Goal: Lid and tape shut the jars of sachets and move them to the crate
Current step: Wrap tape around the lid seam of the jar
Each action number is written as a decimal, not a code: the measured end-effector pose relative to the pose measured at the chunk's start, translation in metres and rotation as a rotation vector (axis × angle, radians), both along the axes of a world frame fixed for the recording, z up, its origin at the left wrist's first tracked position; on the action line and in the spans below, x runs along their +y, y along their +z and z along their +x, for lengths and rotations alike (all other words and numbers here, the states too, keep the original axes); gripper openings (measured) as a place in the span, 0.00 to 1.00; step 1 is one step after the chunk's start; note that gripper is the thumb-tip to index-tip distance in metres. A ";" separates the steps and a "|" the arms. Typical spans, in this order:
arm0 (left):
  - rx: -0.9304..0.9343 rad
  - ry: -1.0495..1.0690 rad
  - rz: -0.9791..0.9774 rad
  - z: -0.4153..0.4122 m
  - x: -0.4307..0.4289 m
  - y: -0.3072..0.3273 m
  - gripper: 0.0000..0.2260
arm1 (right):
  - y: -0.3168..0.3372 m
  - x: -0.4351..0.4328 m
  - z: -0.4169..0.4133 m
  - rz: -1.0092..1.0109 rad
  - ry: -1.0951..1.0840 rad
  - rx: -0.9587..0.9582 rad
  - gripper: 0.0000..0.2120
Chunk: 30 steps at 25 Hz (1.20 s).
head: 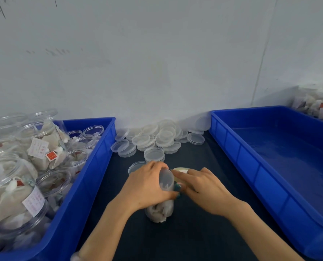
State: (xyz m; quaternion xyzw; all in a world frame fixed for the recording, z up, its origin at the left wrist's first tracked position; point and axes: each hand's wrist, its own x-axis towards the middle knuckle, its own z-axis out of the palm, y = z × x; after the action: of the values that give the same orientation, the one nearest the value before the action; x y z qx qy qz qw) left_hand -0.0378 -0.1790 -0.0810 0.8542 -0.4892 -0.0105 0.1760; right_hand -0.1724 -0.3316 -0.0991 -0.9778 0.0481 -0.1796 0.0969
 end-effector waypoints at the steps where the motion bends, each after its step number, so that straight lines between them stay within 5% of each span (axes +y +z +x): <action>1: -0.015 -0.001 -0.019 0.000 0.001 0.000 0.35 | 0.000 -0.001 0.001 -0.042 0.000 -0.017 0.23; 13: -0.093 0.079 -0.140 0.003 -0.014 -0.007 0.27 | -0.017 0.016 0.020 -0.380 -0.374 -0.286 0.24; 21: -0.100 0.133 -0.094 0.003 -0.024 0.002 0.26 | -0.015 0.020 0.047 -0.402 -0.497 -0.112 0.12; 25: -0.042 0.002 -0.075 -0.014 -0.007 -0.006 0.23 | -0.001 -0.039 0.034 -0.224 -0.681 0.044 0.18; 30: 0.018 0.012 -0.012 -0.001 -0.005 0.001 0.23 | -0.013 -0.065 0.011 -0.211 -0.187 -0.042 0.21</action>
State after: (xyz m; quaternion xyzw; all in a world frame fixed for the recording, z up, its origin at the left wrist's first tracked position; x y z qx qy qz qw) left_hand -0.0388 -0.1837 -0.0798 0.8559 -0.4825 -0.0144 0.1855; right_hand -0.1617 -0.3961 -0.1125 -0.9698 0.1177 -0.2125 -0.0227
